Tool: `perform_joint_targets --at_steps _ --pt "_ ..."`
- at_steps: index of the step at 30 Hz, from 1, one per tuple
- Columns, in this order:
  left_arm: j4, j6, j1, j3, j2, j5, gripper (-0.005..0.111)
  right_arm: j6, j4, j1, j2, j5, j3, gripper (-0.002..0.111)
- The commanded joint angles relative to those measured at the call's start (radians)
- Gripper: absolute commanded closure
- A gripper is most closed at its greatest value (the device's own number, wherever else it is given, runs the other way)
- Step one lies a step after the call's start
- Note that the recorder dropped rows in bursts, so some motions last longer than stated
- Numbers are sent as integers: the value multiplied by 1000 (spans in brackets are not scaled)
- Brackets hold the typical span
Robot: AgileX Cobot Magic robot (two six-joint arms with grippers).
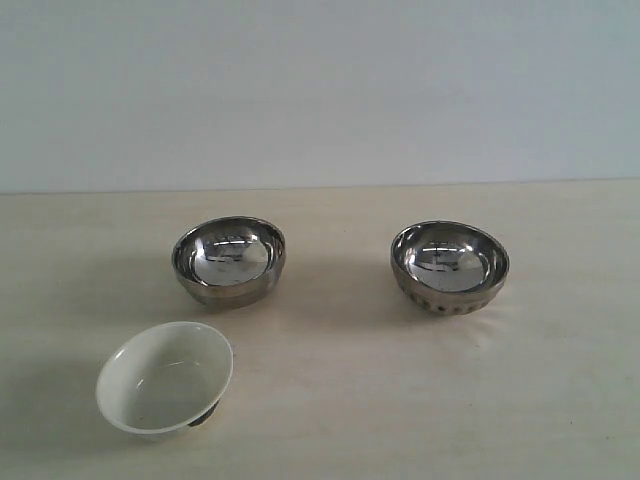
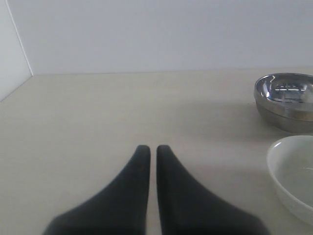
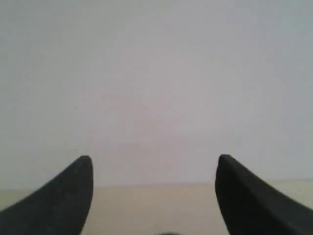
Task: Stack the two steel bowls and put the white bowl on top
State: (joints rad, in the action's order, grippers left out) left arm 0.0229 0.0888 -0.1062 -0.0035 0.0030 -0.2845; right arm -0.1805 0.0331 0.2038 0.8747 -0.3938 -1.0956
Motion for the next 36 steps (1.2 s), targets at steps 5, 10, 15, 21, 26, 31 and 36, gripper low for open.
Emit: perform_joint_targets --at_steps 5,10,15,21,26,31,36 --pt "3 -11 -1 3 -3 6 103 192 229 116 311 -88 -34 45" --pt "3 -11 -1 3 -3 6 103 197 231 221 475 3 -34 45" --pt "3 -11 -1 3 -3 6 103 197 251 326 634 125 -39 45" --pt "3 -11 -1 3 -3 6 103 180 253 379 820 146 -110 45" --pt "3 -11 -1 3 -3 6 103 169 294 436 1037 177 -237 45" --pt "3 -11 -1 3 -3 6 103 152 304 458 1213 198 -362 45" --pt "3 -11 -1 3 -3 6 103 119 306 458 1313 211 -434 45"
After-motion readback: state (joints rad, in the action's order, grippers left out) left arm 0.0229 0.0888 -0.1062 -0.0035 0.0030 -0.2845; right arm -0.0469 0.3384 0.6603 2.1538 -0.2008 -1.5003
